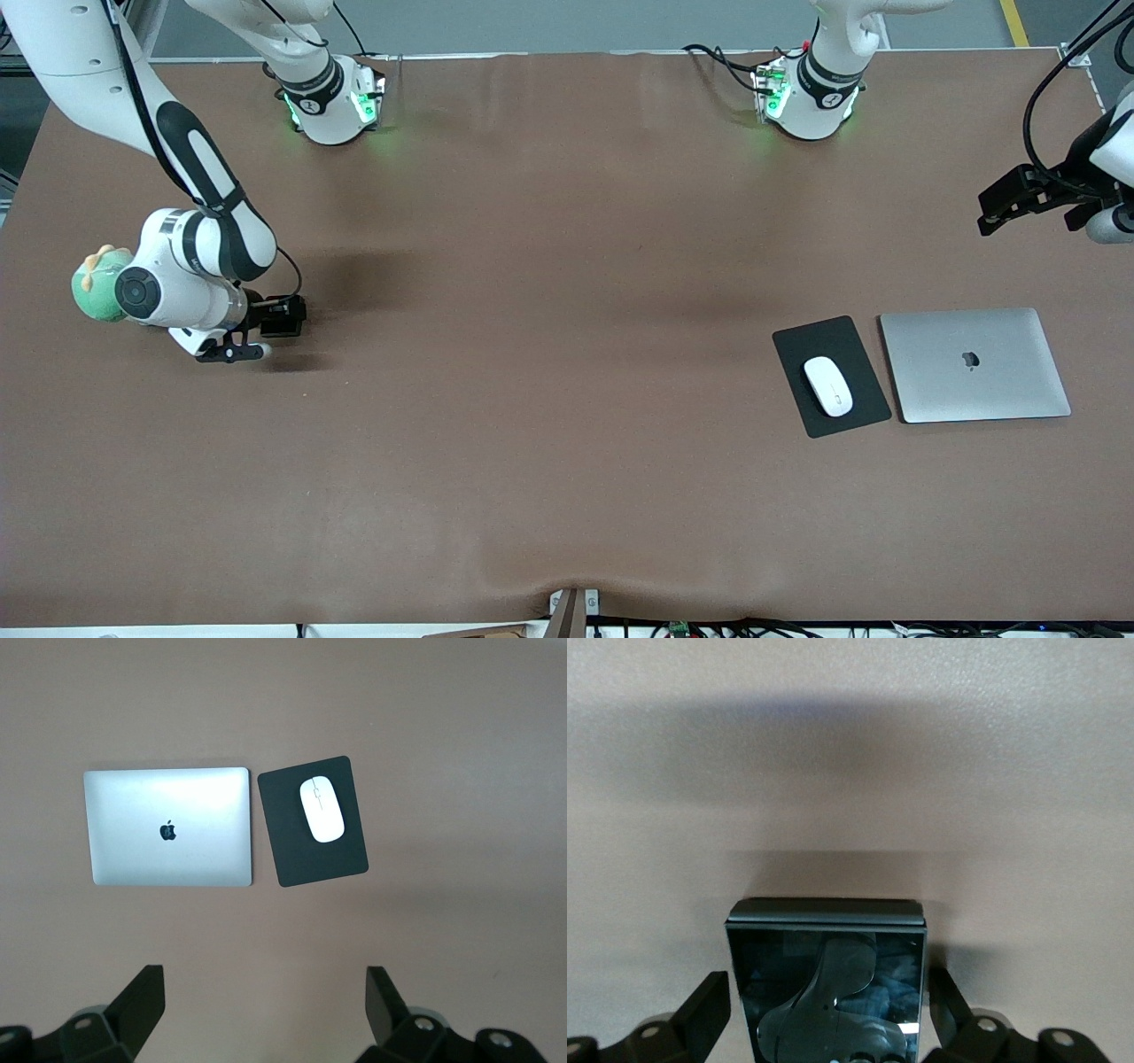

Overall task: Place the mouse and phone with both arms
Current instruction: 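Set the black phone beside the plush toy and open the right gripper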

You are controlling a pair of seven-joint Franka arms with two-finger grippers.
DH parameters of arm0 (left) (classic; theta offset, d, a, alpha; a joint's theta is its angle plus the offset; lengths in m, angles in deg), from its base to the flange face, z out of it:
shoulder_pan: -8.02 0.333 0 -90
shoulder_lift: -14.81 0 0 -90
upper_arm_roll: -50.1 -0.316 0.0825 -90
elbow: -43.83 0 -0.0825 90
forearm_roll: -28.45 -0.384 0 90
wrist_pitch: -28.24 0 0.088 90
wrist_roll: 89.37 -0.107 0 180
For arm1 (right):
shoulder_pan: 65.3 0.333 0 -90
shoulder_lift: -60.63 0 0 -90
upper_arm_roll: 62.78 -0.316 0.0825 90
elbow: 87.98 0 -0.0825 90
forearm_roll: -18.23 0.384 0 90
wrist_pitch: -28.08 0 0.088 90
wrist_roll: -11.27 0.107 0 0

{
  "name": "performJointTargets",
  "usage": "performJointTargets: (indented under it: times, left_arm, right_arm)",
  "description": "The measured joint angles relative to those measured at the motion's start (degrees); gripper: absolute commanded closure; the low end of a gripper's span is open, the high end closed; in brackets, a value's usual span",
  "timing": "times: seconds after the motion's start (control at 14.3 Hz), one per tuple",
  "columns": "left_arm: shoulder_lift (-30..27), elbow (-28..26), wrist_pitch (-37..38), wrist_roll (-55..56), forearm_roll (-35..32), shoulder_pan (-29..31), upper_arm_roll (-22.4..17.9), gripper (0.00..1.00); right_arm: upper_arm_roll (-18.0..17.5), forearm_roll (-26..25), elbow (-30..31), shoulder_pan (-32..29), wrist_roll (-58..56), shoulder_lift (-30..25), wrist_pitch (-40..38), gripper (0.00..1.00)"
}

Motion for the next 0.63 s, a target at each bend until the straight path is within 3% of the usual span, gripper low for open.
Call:
performJointTargets:
  times: [0.35, 0.63]
  left_arm:
    - [0.05, -0.31, -0.02, 2.12, 0.0, 0.06, 1.08, 0.0]
    - [0.05, -0.31, -0.03, 2.12, 0.0, 0.29, 1.07, 0.0]
  right_arm:
    - [-0.49, -0.02, -3.98, 0.0, -1.79, -0.21, -1.06, 0.0]
    - [-0.67, -0.02, -13.73, 0.01, -4.75, -0.49, -9.39, 0.0]
